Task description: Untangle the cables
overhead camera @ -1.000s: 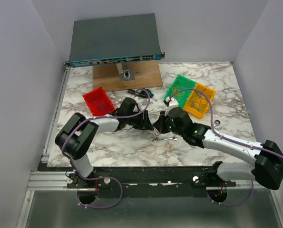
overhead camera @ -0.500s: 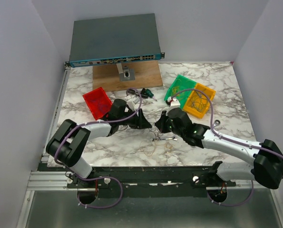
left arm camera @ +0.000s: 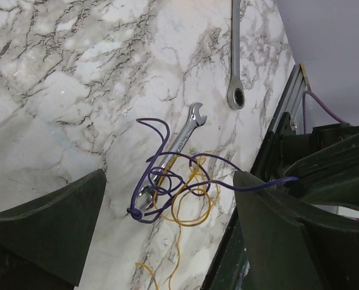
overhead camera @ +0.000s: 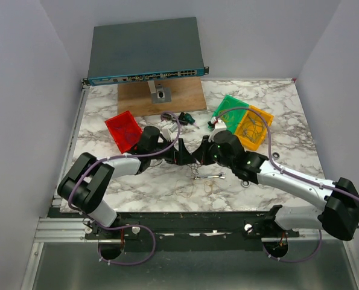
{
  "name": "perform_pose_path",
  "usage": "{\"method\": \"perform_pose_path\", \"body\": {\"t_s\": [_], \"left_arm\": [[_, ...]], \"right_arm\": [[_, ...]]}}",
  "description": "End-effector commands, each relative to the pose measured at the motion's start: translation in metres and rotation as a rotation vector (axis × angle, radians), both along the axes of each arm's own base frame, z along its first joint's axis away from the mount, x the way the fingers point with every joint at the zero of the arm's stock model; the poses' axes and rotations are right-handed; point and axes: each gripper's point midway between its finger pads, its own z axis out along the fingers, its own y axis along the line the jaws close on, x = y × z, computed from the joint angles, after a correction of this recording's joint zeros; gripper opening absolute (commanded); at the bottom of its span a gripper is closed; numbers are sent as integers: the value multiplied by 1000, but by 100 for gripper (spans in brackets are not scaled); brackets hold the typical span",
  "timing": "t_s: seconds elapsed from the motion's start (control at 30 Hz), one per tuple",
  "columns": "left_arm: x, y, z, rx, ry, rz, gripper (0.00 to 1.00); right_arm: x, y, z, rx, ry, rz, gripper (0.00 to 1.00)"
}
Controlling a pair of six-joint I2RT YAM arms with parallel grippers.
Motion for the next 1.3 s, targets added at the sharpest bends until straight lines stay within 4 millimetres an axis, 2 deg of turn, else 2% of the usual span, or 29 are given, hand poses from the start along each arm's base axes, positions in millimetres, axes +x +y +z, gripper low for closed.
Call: {"method": "perform_pose_path", "body": {"t_s": [0.0,0.13,0.23,0.33,0.43,0.47,0.63,0.67,0.7,0.8,0.87,0.9,1.1,1.23,1.27], "left_arm": [[-1,3,10,-11,-75,-1,90],[-10,-3,29,-101,-124,-63,89],[-14,-4,38,-128,-157,-85,78],[-19,-7,44,-148,-174,-116,75],[-21,-11,40,-129,-164,-135,75],[-21,-13,40,-126,-164,-138,71],[-17,-13,37,-102,-153,-123,20],[-17,-13,38,-100,-157,-117,9],[-15,-11,38,-93,-161,-101,0],[-11,-6,36,-56,-175,-62,0],[-12,-3,38,-54,-186,-52,0],[-12,-3,39,-54,-191,-47,0],[-10,3,46,-61,-218,-16,0],[-10,9,51,-67,-241,14,0],[-10,11,55,-74,-252,18,0]], "right_arm": [[-4,5,13,44,42,55,1],[-10,11,22,95,72,110,1],[-12,15,27,132,89,143,1],[-16,19,29,166,114,181,1],[-19,24,31,196,125,213,1],[-20,26,32,204,128,224,1],[-23,28,32,219,145,244,1],[-23,27,31,216,143,242,3],[-22,26,30,209,140,238,10],[-23,16,15,167,143,205,51],[-26,6,3,140,143,182,67],[-28,0,-3,125,142,170,72],[-39,-29,-22,84,68,138,86],[-48,-32,-33,96,34,181,87],[-50,-32,-36,107,28,193,89]]}}
